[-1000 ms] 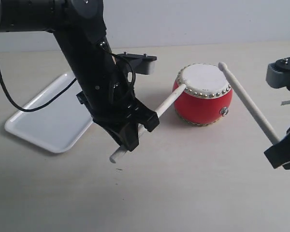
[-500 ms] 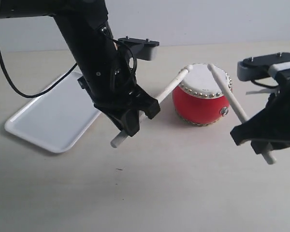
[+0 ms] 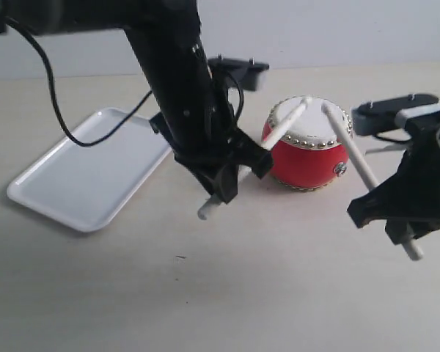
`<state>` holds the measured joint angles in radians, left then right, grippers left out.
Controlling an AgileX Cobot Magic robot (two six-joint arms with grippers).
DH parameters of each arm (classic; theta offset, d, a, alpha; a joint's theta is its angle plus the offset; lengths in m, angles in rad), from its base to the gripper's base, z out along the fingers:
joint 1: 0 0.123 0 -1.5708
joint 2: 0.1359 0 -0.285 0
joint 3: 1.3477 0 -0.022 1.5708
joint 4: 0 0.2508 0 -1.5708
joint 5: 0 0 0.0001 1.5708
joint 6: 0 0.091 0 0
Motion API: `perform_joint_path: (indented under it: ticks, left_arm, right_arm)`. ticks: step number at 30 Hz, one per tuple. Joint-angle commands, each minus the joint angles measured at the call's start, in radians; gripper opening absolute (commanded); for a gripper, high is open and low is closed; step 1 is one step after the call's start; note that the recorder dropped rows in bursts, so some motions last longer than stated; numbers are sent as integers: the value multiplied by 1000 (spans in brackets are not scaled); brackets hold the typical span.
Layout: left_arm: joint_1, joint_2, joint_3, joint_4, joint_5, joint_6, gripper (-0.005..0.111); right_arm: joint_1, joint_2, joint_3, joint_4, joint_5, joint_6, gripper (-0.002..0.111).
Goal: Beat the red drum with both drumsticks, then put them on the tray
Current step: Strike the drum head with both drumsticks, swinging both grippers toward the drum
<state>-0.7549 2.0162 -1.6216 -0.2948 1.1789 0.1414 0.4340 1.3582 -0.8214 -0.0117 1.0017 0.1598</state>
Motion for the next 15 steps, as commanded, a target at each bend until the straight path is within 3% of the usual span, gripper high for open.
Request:
perform_joint_path:
  ticks: [1, 3, 5, 8, 10, 12, 15]
  left_arm:
    - [-5, 105, -6, -30, 12, -11, 0]
    - [-5, 114, -22, -34, 42, -11, 0]
    - [-5, 88, -57, -29, 42, -11, 0]
    - [-5, 4, -125, -23, 42, -18, 0]
    - [-5, -28, -130, -20, 42, -18, 0]
    - [-5, -13, -130, 3, 42, -24, 0]
    - [-5, 80, -111, -5, 42, -24, 0]
  right_arm:
    - [-4, -168, -22, 23, 42, -17, 0]
    - [-4, -189, -7, 45, 30, -32, 0]
    - [-4, -149, 57, 66, -104, -40, 0]
    - [-4, 89, 142, 62, -250, -35, 0]
    - [-4, 177, 118, 57, -247, -18, 0]
    - [-4, 138, 81, 57, -178, 6, 0]
    - [-4, -95, 47, 55, -91, 29, 0]
